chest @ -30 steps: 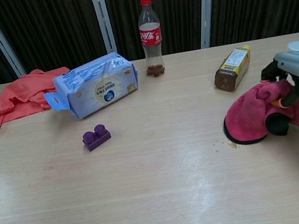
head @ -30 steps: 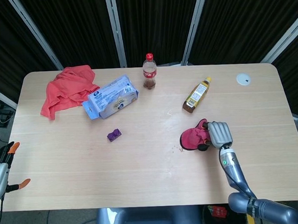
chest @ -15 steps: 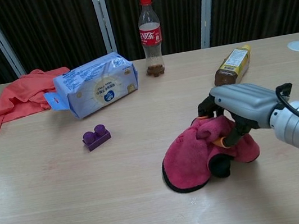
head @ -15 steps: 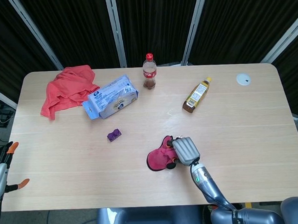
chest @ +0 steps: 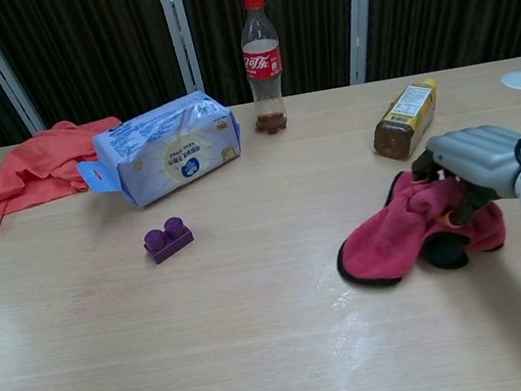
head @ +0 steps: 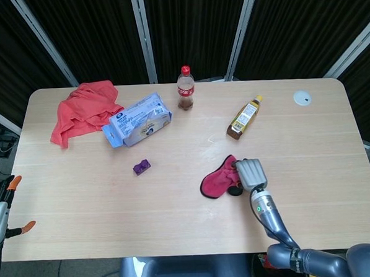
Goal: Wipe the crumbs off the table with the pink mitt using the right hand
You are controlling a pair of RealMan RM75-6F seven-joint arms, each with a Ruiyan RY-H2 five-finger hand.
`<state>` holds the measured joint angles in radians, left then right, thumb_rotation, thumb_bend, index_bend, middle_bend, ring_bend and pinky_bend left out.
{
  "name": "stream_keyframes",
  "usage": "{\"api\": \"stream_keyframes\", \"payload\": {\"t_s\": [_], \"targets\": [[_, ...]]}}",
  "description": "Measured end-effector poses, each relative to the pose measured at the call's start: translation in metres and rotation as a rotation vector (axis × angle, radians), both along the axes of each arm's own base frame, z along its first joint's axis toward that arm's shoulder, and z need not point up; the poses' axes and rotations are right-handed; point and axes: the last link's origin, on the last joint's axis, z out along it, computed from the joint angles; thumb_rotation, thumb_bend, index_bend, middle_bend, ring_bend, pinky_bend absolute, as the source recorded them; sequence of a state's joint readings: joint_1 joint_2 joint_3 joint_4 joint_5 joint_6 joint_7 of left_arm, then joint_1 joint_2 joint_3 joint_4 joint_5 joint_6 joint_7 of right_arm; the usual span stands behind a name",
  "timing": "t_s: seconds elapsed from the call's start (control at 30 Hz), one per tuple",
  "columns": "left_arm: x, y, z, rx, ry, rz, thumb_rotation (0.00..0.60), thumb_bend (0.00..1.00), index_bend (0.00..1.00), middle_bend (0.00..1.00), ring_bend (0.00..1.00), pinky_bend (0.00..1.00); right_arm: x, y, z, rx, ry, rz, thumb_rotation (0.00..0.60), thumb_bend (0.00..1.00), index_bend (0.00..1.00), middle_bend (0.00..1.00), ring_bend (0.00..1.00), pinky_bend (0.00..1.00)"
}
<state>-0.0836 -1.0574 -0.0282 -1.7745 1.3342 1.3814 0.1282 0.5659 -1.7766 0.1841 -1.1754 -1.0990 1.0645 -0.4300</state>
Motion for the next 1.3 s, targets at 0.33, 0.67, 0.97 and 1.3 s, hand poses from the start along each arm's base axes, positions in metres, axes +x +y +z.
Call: {"api": "stream_keyframes", "payload": {"t_s": [0.33,0.67,0.97,1.3], "targets": [[0.001,-0.001,-0.001,-0.003,-0.004,0.004,0.600,0.00,0.05,0.00,0.00,0.00,-0.058,-0.018,0.055,-0.126,0.127,-0.111,0.600,0.48,0.75,0.62,0.51,0.70],[0.002,-0.002,-0.003,-0.012,-0.009,0.010,0.600,0.00,0.06,0.00,0.00,0.00,-0.069,-0.013,0.065,-0.135,0.130,-0.164,0.600,0.48,0.75,0.62,0.51,0.70],[0.002,-0.002,-0.003,-0.013,-0.012,0.012,0.600,0.00,0.06,0.00,0.00,0.00,-0.016,-0.003,0.020,-0.031,0.017,-0.067,0.600,0.49,0.75,0.62,0.51,0.70],[0.001,-0.002,-0.002,-0.017,-0.018,0.019,0.600,0.00,0.06,0.00,0.00,0.00,0.057,0.020,-0.036,0.071,-0.122,0.045,0.600,0.49,0.75,0.62,0.51,0.70]]}}
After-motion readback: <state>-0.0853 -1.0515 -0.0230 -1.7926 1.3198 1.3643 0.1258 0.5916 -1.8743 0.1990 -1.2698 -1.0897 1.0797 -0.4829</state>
